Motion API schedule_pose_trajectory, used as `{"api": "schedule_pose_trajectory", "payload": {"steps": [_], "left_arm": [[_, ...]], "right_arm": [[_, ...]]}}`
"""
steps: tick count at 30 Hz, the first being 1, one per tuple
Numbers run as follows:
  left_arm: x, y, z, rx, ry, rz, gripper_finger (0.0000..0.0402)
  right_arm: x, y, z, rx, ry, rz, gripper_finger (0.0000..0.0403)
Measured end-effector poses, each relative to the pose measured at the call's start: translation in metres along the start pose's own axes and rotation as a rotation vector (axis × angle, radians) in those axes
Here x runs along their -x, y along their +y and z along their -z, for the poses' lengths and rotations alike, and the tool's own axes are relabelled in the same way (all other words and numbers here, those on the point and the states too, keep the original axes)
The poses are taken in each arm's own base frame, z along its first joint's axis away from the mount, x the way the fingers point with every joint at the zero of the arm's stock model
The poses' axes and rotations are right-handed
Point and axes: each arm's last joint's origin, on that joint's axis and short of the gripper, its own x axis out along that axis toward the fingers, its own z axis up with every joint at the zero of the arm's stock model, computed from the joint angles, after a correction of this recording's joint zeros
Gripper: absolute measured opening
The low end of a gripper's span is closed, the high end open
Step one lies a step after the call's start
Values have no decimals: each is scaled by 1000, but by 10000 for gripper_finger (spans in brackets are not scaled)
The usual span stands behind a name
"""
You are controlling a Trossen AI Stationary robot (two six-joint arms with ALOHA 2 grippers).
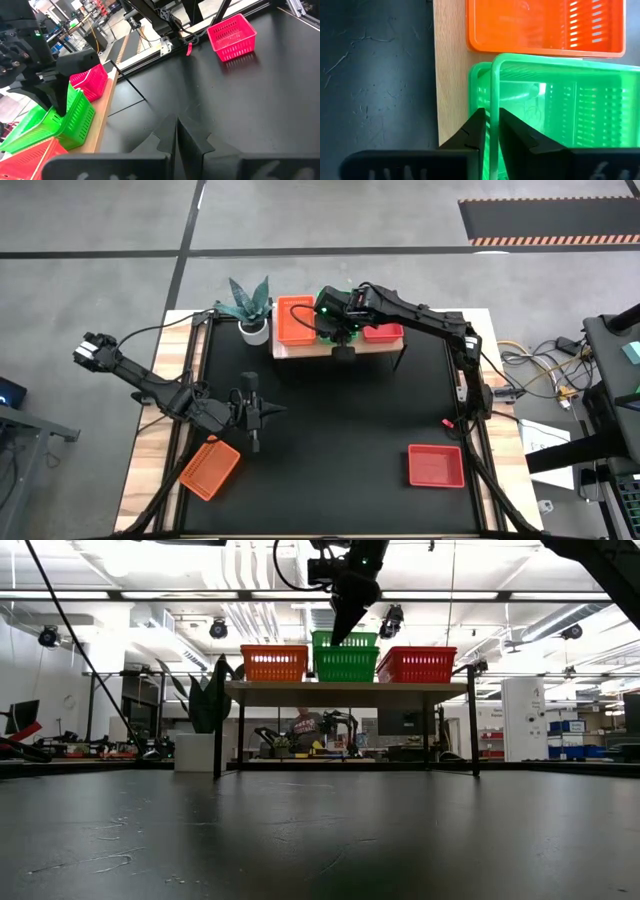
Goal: Stack baskets on shelf by color
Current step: Stack the green bin on top of the green bins on the shelf, then stack the orange bin on top of the orange bins on the shelf
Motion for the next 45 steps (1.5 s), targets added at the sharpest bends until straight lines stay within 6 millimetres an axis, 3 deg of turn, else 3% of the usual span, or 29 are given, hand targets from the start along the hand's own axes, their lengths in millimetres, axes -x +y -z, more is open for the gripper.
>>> {"api": "schedule_pose_trajectory", "payload": {"steps": [7,13,19,25,28,37,45], "left_arm": [[0,0,0,0,0,0,0],[0,0,0,0,0,0,0],[0,0,0,2,-2,0,0],[0,0,-1,11,-5,1,0],[0,-1,-1,21,-6,5,0],[0,-2,-1,65,-24,32,0],[1,-8,2,184,-60,53,0]], "right_arm": [[6,-1,-1,-21,-8,13,89],[22,-3,-1,-48,-21,17,97],[39,2,-3,-66,-29,11,76],[42,16,-6,-32,-18,-13,22],[42,34,-12,2,-28,-34,11],[40,114,-29,155,-96,-110,9],[25,180,-8,223,-164,-159,8]]}}
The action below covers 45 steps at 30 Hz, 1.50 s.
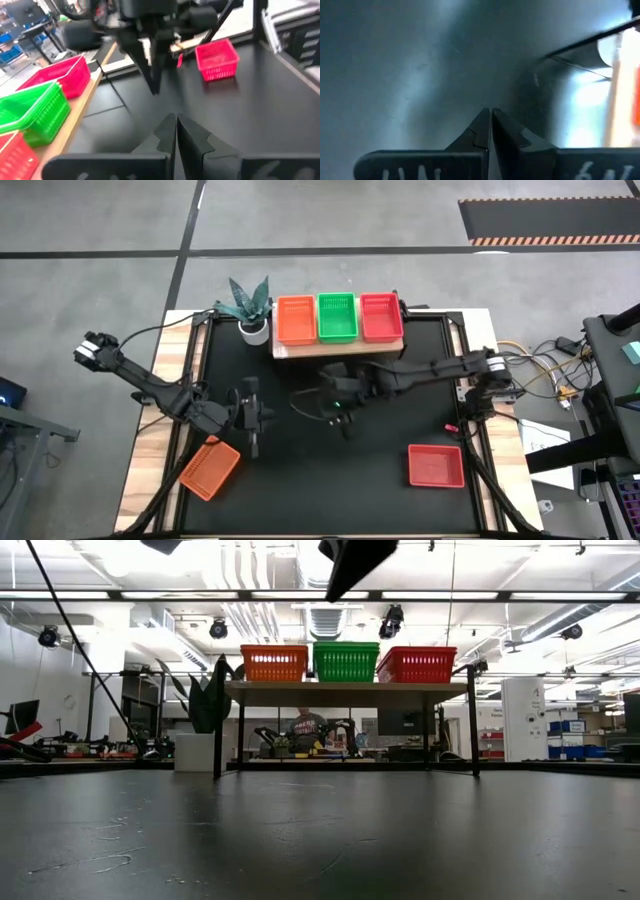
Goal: Stack baskets on shelf by color
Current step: Stack the orange bin on top of the orange bins on the shelf
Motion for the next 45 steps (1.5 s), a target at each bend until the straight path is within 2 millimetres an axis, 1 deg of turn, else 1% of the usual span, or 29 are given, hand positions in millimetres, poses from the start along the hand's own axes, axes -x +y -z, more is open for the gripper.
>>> {"api": "schedule_pose_trajectory", "payload": {"steps": [5,7,9,12,14,19,26,28,32,38,42,45], "left_arm": [[-3,-9,9,56,-97,32,0],[-4,-13,14,76,-134,41,0],[-7,-17,17,99,-169,52,0],[-14,-24,24,124,-196,62,0],[-19,-28,25,153,-206,63,0],[-35,-42,29,211,-213,73,0],[-57,-59,24,249,-237,80,0],[-62,-64,20,274,-244,84,0],[-73,-73,16,313,-233,90,0],[-86,-86,12,444,-217,113,0],[-89,-95,9,533,-197,138,0],[-89,-101,8,597,-151,131,0]], "right_arm": [[-11,32,24,-4,-108,-2,8],[-15,42,37,2,-169,2,8],[-17,48,49,4,-255,17,8],[-23,52,67,14,-370,50,8],[-28,55,81,21,-415,66,8],[-29,61,113,32,-553,115,8],[-28,64,148,51,-813,213,8],[-32,64,160,60,-826,214,8],[-33,61,175,17,-832,216,8],[-27,63,186,6,-910,238,8],[-24,64,193,-1,-929,240,8],[-21,65,198,-5,-941,242,8]]}}
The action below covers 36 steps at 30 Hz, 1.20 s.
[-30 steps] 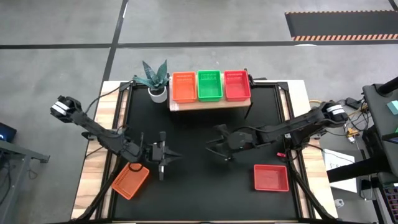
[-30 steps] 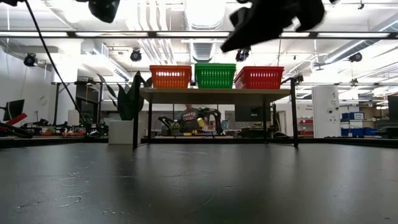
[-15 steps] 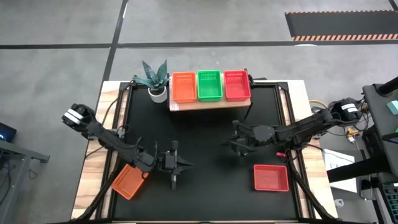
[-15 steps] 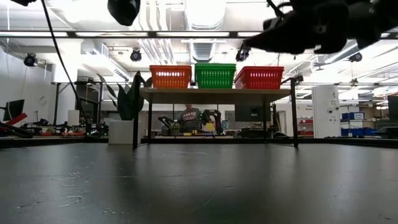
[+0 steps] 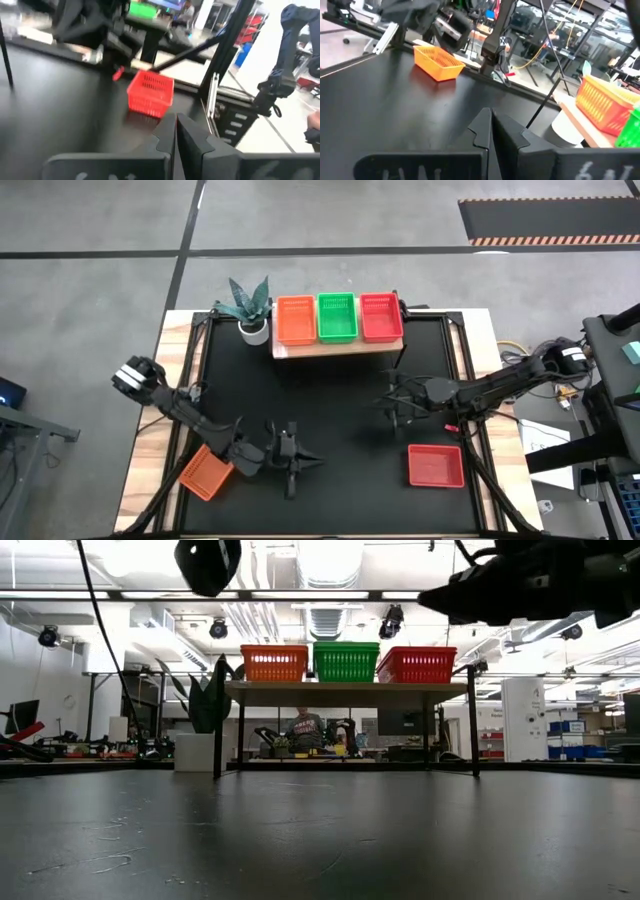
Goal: Stack baskets on shelf by color
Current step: Stack the orange bin on top of the orange bins on the shelf
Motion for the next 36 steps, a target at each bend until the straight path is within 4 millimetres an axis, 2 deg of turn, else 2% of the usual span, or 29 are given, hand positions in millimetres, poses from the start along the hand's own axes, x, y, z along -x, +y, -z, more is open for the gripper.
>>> {"api": "schedule_pose_trajectory", "payload": {"steps": [7,12,19,22,25,27,28,32,36], "left_arm": [[1,-16,3,206,239,-143,0],[16,-31,-2,367,431,-306,0],[34,-47,-3,575,606,-367,0],[44,-48,3,649,864,-390,0],[68,-42,10,674,1226,-564,0],[80,-39,8,667,1384,-658,0],[83,-39,7,636,1438,-649,0],[96,-46,8,334,1546,-403,0],[118,-52,19,88,1631,-241,0]], "right_arm": [[9,-1,-1,-35,-21,8,8],[12,0,2,-39,-16,6,8],[12,-1,1,-42,-20,8,8],[12,-1,1,-45,-20,7,8],[12,0,1,-46,-20,7,8],[12,0,1,-57,-20,7,8],[12,0,1,-61,-20,7,8],[12,0,2,-69,-15,6,8],[12,0,2,-73,-11,4,8]]}}
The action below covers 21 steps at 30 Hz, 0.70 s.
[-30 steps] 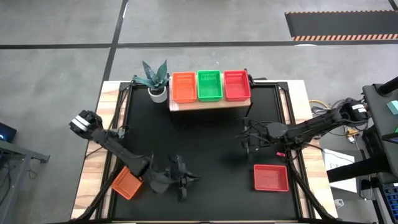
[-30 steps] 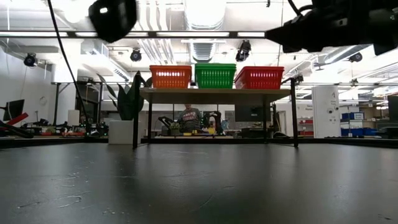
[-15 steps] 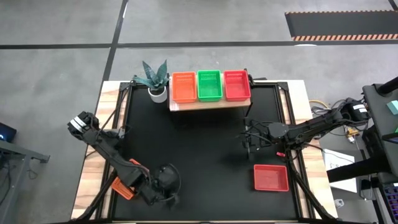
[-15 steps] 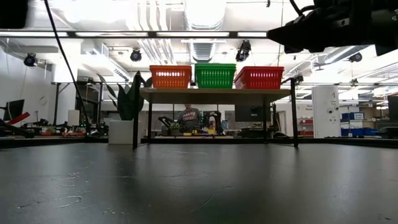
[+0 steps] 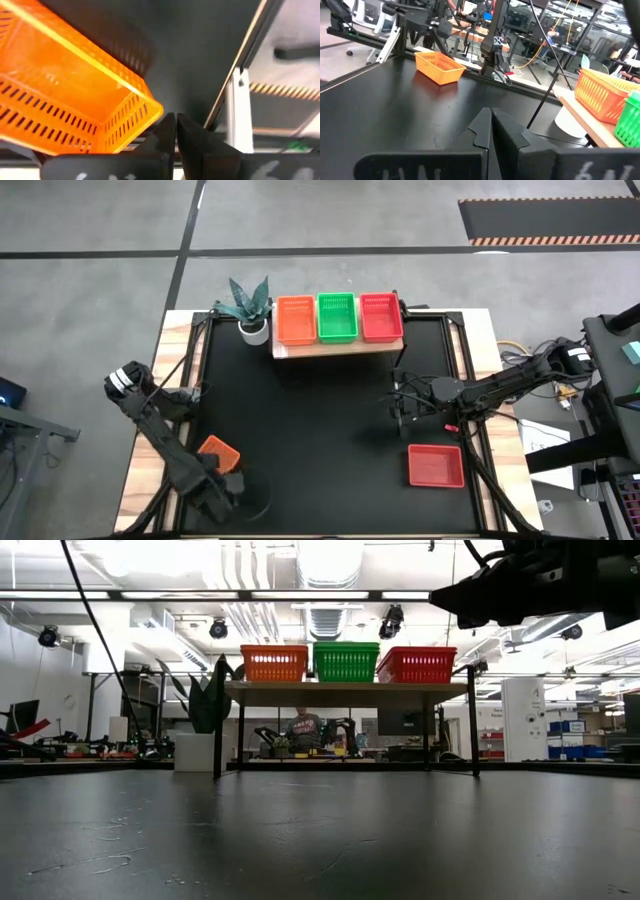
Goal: Stack baskets on shelf by color
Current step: Stack the orange bin on top of the orange bins on the shelf
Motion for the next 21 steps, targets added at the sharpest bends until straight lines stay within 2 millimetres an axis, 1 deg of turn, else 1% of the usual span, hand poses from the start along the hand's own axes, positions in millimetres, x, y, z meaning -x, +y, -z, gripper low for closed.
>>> {"api": "schedule_pose_trajectory", "payload": {"steps": [2,5,8,10,14,17,21], "left_arm": [[-7,-4,10,-78,10,-13,0],[-15,-6,24,-127,31,-44,0],[-18,-8,32,-155,36,-50,1],[-19,-9,35,-166,38,-53,9],[-24,-7,39,-176,49,-73,48],[-31,-2,39,-185,57,-100,92],[-38,4,42,-267,73,-128,150]], "right_arm": [[0,0,0,-7,0,0,8],[0,0,0,-8,1,-1,8],[0,0,1,-7,13,-4,8],[0,0,1,-7,13,-4,8],[0,0,1,-13,13,-4,8],[0,0,1,-23,14,-5,8],[0,1,2,-32,16,-6,8]]}}
